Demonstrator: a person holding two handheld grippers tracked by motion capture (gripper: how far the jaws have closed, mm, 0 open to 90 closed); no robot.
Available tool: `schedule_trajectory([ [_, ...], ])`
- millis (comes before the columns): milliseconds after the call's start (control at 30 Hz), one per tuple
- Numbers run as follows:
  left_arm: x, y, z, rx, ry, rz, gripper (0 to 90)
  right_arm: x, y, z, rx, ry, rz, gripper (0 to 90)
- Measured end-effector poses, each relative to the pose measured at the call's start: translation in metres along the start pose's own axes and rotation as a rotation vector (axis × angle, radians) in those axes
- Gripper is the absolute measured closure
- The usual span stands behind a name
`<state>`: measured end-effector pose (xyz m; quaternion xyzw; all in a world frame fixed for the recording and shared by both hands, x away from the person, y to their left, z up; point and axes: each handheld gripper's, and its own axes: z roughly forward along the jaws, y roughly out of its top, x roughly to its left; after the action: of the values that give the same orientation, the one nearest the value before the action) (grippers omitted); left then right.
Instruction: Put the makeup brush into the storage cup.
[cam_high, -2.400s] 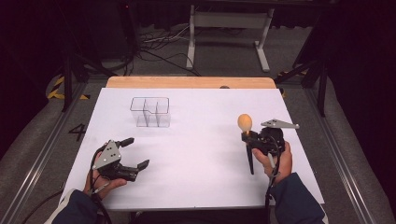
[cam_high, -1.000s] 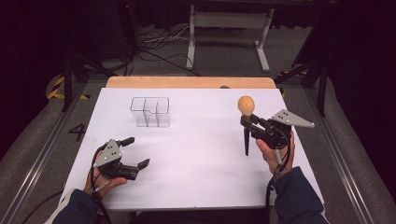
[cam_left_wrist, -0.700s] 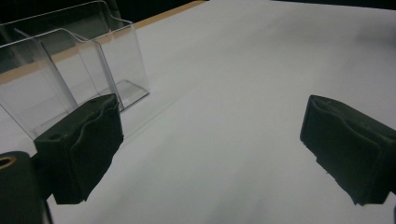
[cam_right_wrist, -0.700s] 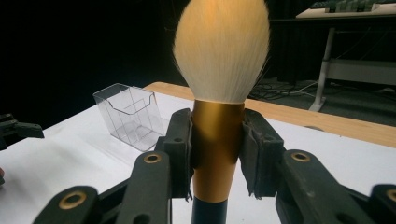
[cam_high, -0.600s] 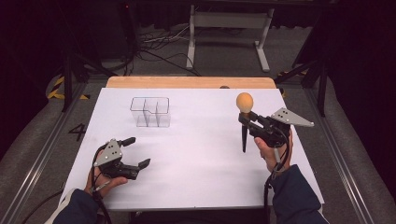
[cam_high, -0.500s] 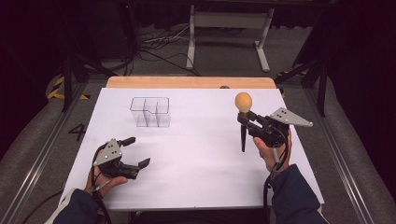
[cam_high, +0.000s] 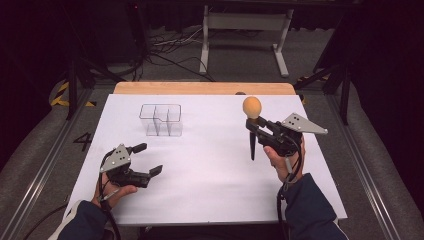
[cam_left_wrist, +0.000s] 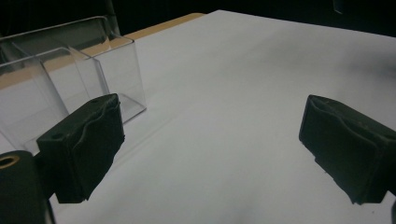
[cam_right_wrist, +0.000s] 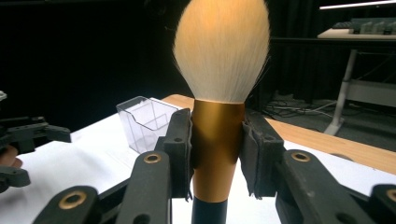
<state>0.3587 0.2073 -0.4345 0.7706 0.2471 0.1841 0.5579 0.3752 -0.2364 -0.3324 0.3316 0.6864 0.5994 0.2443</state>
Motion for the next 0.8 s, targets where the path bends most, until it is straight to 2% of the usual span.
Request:
schedule_trajectory([
  [100, -0.001, 0.008, 0.007, -0.009, -0.019, -0.001, 7.7, 0.004, 0.001, 0.002, -0.011, 0.008, -0.01, 66.8],
  [233, -0.006, 0.023, 0.023, -0.021, -0.063, 0.024, 10.8, 0.01, 0.001, 0.006, -0.023, 0.024, -0.009, 66.8],
  [267, -0.006, 0.023, 0.023, -0.021, -0.063, 0.024, 10.8, 0.01, 0.001, 0.006, -0.023, 0.024, -0.009, 66.8],
  [500, -0.02, 0.048, 0.054, -0.019, -0.148, 0.047, 9.0, 0.021, 0.001, 0.015, -0.036, 0.061, -0.019, 66.8],
  [533, -0.024, 0.053, 0.061, -0.024, -0.144, 0.054, 7.2, 0.022, 0.0, 0.016, -0.037, 0.064, -0.022, 66.9],
  [567, -0.024, 0.053, 0.061, -0.024, -0.144, 0.054, 5.1, 0.023, 0.0, 0.017, -0.038, 0.069, -0.024, 66.8],
  [733, -0.03, 0.063, 0.074, -0.046, -0.169, 0.048, 4.5, 0.027, -0.001, 0.02, -0.04, 0.08, -0.027, 66.8],
  [800, -0.032, 0.066, 0.079, -0.048, -0.172, 0.062, 4.4, 0.028, -0.001, 0.021, -0.041, 0.085, -0.029, 66.8],
])
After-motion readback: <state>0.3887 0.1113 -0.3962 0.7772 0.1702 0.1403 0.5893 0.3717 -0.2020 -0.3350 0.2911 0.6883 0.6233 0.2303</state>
